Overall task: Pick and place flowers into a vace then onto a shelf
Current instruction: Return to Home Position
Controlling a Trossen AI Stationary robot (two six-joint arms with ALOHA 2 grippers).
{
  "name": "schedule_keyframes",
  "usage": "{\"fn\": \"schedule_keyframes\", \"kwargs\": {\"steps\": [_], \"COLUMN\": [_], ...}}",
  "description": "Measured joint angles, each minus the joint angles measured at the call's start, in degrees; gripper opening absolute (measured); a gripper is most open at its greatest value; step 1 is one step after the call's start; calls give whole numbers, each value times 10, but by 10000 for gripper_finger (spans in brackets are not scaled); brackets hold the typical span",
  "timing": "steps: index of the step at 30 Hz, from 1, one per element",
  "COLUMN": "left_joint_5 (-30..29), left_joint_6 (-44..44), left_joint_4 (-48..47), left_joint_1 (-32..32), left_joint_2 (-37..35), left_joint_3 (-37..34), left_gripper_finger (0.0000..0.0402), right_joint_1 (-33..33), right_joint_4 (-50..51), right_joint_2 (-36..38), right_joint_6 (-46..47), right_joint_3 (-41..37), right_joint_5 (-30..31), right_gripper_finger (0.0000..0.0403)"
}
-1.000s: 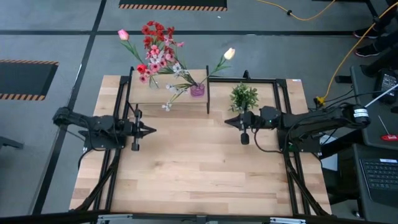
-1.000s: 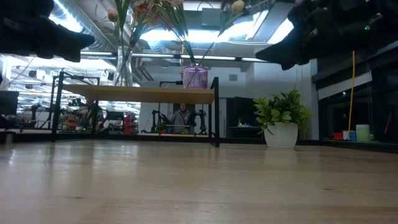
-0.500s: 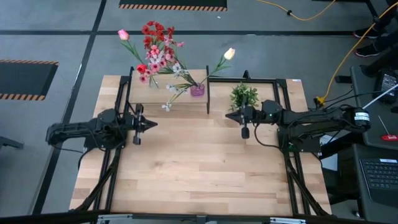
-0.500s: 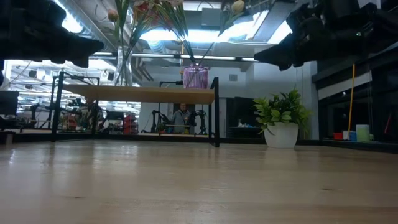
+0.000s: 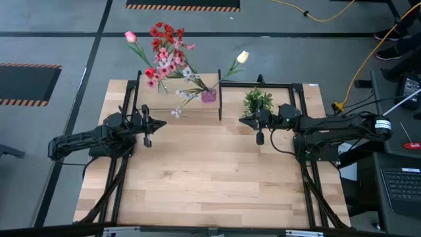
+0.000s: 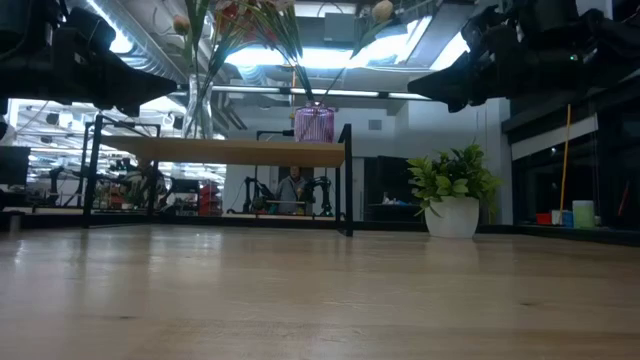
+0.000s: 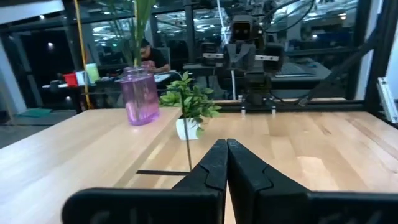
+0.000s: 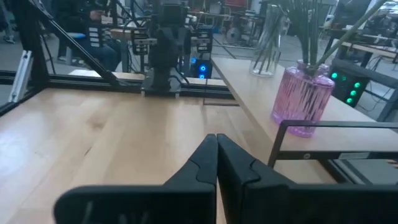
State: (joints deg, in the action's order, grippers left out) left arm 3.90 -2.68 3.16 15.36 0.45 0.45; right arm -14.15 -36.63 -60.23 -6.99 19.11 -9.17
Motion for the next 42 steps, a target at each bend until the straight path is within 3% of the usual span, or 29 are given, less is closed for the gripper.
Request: {"fn": "schedule_keyframes", "kwargs": {"steps": [8, 14, 22, 28, 39, 42], "left_joint_5": [-86, -93, -93, -92, -92, -92], "left_joint_6": [-1, 0, 0, 0, 0, 0], "left_joint_4": [0, 0, -1, -1, -1, -1], "left_joint_1": [5, 5, 5, 5, 5, 5], "left_joint_2": [0, 0, 0, 0, 0, 0], "left_joint_3": [0, 0, 0, 0, 0, 0], "left_gripper_finger": [3, 7, 8, 7, 4, 7], "right_joint_1": [0, 0, 0, 0, 2, 3], "right_joint_4": [-129, -203, -143, -98, -86, -62], "right_joint_2": [-13, -13, -13, -13, -12, 23], "right_joint_6": [6, 10, 37, 130, 127, 130], "right_joint_3": [-68, -128, -159, -167, -167, -168], "right_joint_5": [0, 0, 0, 0, 1, 1], "right_gripper_finger": [5, 5, 5, 5, 5, 5]}}
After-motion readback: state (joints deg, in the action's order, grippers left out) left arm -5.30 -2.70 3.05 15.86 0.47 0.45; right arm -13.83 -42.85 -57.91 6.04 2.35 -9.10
